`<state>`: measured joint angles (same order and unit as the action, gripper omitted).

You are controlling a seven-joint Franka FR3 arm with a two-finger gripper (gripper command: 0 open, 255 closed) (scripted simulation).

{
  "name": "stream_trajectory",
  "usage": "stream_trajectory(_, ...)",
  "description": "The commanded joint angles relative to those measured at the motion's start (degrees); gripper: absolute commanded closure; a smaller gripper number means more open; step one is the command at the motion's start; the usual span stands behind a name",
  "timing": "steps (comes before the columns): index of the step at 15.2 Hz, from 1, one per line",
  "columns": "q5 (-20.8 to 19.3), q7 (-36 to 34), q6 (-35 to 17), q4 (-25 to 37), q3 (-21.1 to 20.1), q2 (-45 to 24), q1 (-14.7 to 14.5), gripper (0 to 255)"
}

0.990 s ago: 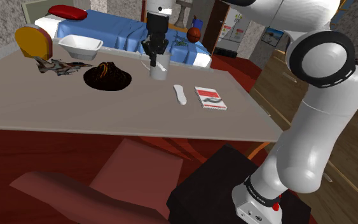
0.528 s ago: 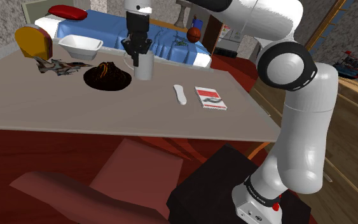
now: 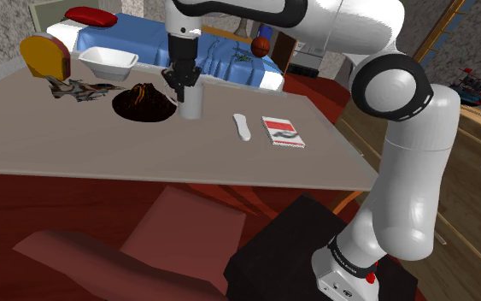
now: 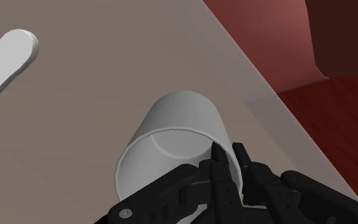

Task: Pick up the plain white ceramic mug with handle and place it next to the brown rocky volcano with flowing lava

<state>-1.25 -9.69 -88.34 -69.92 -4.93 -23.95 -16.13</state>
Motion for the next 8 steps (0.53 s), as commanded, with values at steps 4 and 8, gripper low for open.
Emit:
stream_trajectory(4,0.1,-0.1,-4.5,-5.4,0.0,1.0,0.1,255)
stream_trajectory(8,0.1,0.0,-7.6,-8.8,0.0,1.2,0.1,255)
